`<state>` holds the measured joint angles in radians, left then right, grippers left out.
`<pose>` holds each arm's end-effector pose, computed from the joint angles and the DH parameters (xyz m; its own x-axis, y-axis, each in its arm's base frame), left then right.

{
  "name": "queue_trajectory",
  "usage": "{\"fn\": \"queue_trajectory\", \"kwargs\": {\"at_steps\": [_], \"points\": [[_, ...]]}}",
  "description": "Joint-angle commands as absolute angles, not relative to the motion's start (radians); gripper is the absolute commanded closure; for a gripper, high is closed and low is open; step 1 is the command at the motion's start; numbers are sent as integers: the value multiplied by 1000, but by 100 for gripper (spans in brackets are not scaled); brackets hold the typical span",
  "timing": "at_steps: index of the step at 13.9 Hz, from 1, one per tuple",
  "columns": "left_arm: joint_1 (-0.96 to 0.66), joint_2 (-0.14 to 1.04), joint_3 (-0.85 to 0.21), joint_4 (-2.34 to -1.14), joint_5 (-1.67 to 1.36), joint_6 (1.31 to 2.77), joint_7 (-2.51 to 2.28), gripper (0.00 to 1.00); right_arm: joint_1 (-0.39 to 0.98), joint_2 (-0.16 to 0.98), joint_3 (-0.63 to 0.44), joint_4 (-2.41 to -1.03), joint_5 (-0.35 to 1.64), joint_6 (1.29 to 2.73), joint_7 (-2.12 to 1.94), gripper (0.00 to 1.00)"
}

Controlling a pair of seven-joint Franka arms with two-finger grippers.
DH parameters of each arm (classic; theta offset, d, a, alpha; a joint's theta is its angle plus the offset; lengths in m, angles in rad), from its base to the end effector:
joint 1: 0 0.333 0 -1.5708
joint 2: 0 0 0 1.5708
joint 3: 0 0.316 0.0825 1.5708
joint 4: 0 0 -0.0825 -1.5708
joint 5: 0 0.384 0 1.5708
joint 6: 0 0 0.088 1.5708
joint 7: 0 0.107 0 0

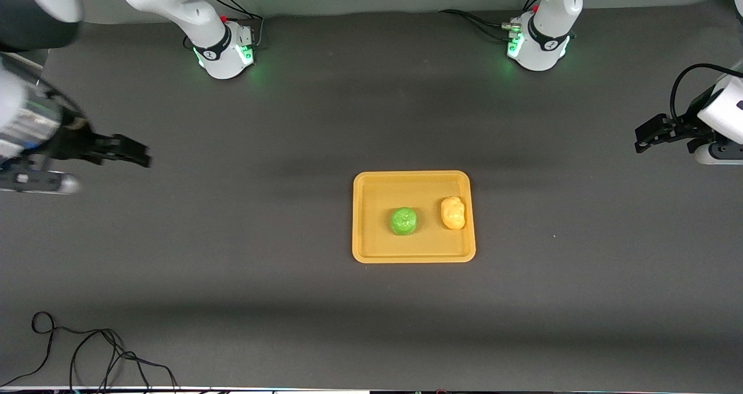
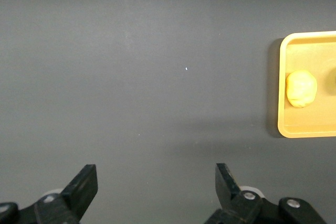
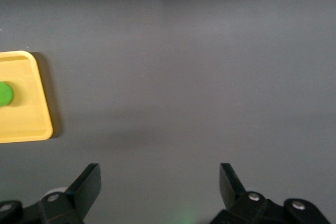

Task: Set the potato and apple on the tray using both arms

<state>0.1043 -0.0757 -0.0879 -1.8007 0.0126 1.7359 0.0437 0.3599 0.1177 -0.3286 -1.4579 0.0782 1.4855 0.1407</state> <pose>0.5396 0.0086 0.5707 0.9995 -0.0292 0.0097 -0.0290 -0.9994 -0.0195 0.5788 0.0387 0.6067 0.9907 -0.1036 -0.0885 -0.1065 -0.9939 -0.0282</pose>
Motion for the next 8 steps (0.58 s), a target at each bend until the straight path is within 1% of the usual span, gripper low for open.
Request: {"fn": "queue_trajectory", "kwargs": {"at_steps": [1,2,4,6,8], "points": [[107,-95,-89,-1816,3,1741,60,0,196,35,-174,-1572,25,1537,83,0],[107,-95,-89,-1816,3,1743,60,0,137,34,-134,-1572,22,1539,54,0],[106,-95,-87,-1816,3,1746,60,0,54,34,-100,-1572,21,1555,-17,0],[109,-91,-87,-1813,5,1747,60,0,-73,32,1,-1572,23,1559,-54,0],[109,-89,-87,-1812,5,1749,61,0,-86,32,14,-1572,18,1559,-52,0]]}}
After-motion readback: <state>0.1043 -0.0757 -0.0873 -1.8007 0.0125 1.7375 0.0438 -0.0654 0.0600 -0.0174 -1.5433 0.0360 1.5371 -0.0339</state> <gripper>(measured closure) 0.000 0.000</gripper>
